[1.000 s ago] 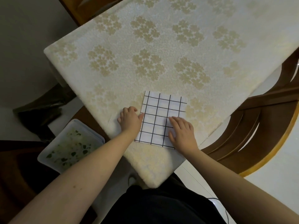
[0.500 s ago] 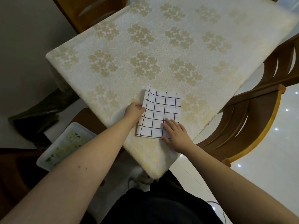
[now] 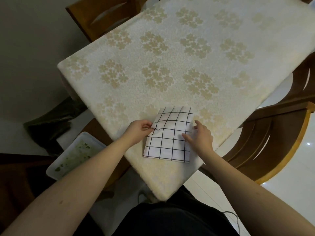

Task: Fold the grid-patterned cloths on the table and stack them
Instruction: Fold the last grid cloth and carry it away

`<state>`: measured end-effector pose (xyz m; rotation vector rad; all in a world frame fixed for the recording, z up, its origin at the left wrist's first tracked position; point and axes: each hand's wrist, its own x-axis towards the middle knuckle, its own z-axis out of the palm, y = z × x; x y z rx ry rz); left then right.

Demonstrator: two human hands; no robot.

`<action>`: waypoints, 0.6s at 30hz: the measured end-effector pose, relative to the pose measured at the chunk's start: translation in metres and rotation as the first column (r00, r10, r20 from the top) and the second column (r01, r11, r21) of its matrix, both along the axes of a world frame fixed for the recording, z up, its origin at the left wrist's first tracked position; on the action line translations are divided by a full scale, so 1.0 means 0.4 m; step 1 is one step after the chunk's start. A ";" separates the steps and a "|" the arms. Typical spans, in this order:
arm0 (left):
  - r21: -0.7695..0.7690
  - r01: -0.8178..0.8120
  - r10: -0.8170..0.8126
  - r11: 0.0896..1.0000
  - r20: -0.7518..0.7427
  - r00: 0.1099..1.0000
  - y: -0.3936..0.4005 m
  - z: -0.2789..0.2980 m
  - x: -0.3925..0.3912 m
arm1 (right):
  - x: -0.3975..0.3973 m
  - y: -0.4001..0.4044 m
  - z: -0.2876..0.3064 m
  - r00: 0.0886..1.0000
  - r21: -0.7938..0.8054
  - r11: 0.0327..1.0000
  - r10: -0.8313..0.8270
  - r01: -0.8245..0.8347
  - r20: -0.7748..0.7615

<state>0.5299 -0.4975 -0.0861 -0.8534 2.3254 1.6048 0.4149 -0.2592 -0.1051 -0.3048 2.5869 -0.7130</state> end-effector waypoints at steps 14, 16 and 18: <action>0.211 -0.188 0.183 0.959 0.040 0.982 -0.063 -0.034 0.053 | -0.077 -0.041 0.005 0.933 -0.221 0.960 0.229 -0.171 0.277; 0.237 -0.221 0.218 0.946 0.038 0.975 -0.063 -0.031 0.050 | -0.078 -0.035 0.007 0.934 -0.286 0.936 0.273 -0.203 0.229; 0.282 -0.249 0.252 0.926 0.029 0.967 -0.061 -0.028 0.046 | -0.078 -0.031 0.014 0.936 -0.311 0.926 0.286 -0.214 0.206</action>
